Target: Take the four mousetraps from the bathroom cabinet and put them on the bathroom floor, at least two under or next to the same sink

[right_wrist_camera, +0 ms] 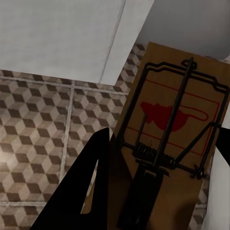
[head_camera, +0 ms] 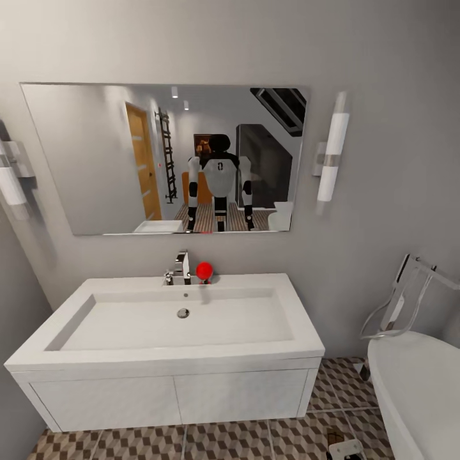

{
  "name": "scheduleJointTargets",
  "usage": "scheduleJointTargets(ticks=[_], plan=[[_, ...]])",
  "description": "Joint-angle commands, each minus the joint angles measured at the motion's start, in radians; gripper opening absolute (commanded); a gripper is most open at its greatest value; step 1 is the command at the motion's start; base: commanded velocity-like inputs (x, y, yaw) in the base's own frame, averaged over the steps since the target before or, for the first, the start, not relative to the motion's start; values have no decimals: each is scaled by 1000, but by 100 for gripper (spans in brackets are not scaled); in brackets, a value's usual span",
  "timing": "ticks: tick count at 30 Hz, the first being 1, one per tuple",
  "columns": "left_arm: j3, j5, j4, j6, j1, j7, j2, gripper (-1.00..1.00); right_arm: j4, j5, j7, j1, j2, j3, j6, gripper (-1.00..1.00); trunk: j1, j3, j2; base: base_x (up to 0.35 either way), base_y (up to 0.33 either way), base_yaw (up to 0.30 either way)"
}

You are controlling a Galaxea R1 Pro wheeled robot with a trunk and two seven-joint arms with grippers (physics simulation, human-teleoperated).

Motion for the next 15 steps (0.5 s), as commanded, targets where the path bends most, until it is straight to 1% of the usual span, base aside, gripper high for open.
scheduleJointTargets(ticks=[1, 5, 11, 15], plan=[[-9, 8, 4, -5, -1, -3, 0, -100, 2, 9, -2, -1, 0, -5, -3, -100, 1, -1, -1, 0, 0, 0], [-9, 8, 4, -5, -1, -3, 0, -100, 2, 9, -3, -1, 0, -4, -3, -100, 1, -1, -1, 0, 0, 26], [-9, 8, 4, -5, -1, -3, -1, -100, 2, 9, -4, -1, 0, -4, -3, -100, 1, -1, -1, 0, 0, 194], [-9, 8, 4, -5, -1, -3, -1, -100, 2, 9, -3, -1, 0, -5, -3, -100, 1, -1, -1, 0, 0, 72]])
